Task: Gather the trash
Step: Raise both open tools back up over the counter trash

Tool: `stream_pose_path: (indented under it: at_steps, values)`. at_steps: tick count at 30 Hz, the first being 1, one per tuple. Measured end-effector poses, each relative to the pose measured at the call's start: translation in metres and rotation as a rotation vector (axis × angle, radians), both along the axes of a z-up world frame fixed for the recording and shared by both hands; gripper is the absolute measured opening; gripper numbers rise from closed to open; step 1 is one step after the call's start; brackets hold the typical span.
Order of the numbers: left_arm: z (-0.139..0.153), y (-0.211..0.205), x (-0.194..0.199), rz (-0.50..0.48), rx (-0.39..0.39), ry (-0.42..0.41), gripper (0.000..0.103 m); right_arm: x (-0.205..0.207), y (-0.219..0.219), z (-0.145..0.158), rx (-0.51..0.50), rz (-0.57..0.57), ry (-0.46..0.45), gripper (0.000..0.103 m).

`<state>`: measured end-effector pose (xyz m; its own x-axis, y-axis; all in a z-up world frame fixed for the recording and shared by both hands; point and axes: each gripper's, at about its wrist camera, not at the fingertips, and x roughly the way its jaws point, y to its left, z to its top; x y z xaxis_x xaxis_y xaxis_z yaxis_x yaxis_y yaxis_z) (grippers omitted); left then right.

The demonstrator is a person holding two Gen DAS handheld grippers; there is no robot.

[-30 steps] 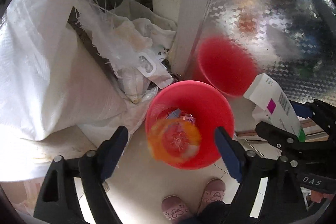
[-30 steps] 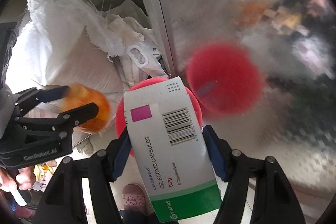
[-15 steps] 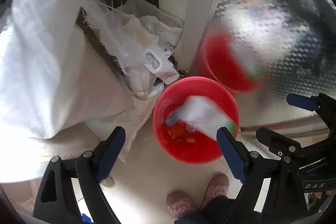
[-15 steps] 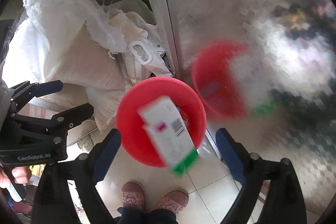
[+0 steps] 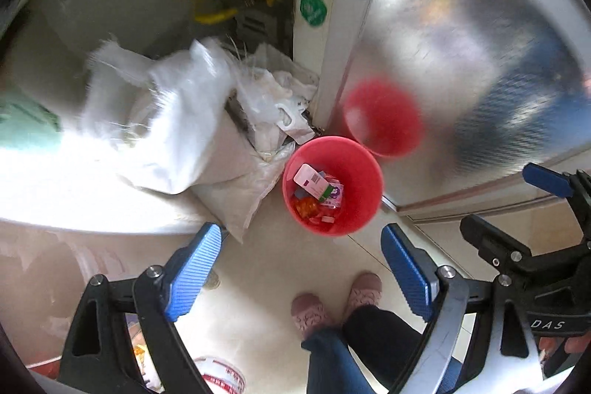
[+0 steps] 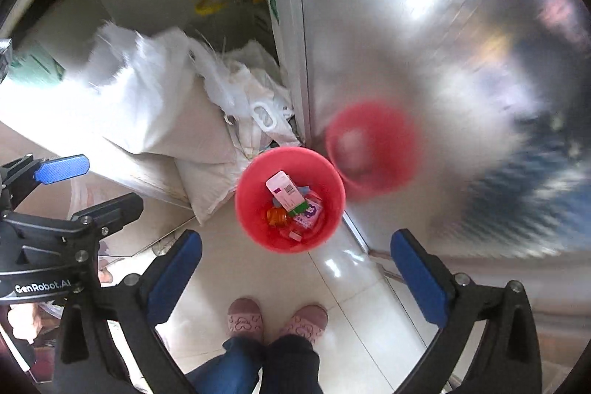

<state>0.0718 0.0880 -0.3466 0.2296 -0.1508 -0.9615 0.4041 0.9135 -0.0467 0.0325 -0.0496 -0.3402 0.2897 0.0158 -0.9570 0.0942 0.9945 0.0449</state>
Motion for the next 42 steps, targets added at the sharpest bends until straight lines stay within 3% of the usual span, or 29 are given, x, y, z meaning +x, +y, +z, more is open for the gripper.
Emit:
stream_pose_path:
  at_steps: [5,13,24,31,42]
  values:
    - [0.068,0.012,-0.014,0.002,-0.034,0.019,0.088,-0.014,0.009,0.075,-0.054,-0.028,-0.014,0.102]
    - [0.169,0.016,-0.022,-0.037,-0.064,-0.046,0.088,-0.026,0.009,0.168,-0.085,-0.065,-0.070,0.103]
    - [0.265,-0.007,0.011,-0.126,-0.089,-0.176,0.088,-0.005,-0.005,0.248,-0.169,-0.137,-0.194,0.103]
    - [0.296,-0.036,0.053,-0.134,-0.110,-0.230,0.088,0.020,-0.035,0.279,-0.176,-0.184,-0.258,0.103]
    - [0.301,-0.121,0.133,-0.131,-0.126,-0.226,0.088,0.086,-0.106,0.291,-0.163,-0.197,-0.268,0.103]
